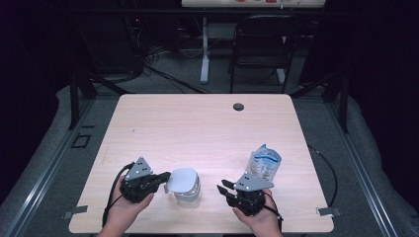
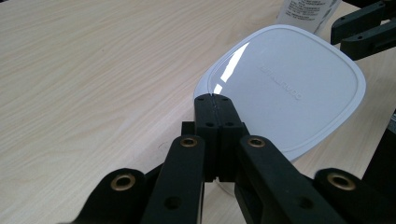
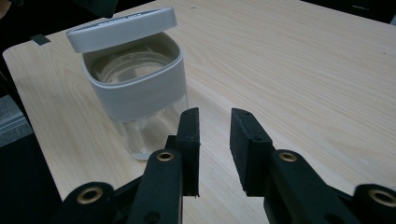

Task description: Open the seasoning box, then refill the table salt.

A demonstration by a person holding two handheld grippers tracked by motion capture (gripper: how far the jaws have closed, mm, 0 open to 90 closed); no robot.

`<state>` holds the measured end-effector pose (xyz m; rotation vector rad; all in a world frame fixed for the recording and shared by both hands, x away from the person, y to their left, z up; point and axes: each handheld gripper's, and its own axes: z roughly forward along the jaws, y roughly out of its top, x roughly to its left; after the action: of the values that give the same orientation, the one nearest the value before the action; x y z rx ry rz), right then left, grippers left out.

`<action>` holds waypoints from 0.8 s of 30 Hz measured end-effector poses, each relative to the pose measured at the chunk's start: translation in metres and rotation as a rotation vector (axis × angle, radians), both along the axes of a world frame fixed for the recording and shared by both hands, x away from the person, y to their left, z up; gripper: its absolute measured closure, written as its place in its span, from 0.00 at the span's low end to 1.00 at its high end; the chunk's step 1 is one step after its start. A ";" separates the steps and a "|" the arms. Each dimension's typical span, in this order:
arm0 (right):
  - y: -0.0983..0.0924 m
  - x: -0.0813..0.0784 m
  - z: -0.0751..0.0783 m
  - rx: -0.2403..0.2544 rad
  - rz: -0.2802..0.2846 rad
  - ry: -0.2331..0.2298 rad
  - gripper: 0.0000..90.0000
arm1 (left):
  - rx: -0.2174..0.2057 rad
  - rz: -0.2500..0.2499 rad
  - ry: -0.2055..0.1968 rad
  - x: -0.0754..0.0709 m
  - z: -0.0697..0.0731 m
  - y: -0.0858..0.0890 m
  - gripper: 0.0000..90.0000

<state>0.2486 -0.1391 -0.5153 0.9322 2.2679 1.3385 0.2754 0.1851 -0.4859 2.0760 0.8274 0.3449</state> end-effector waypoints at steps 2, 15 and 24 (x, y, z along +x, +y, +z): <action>0.002 0.001 0.001 0.007 0.006 0.003 0.83 | -0.002 0.000 0.001 0.000 0.000 0.000 1.00; 0.041 0.006 0.015 -0.007 0.153 0.022 1.00 | -0.003 0.000 0.001 0.000 0.000 0.000 1.00; 0.060 0.010 0.020 -0.062 0.192 0.020 1.00 | -0.004 0.001 0.004 0.001 -0.001 0.001 1.00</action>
<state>0.2588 -0.0788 -0.4955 0.7252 2.4514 1.3320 0.2759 0.1857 -0.4864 2.0736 0.8308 0.3397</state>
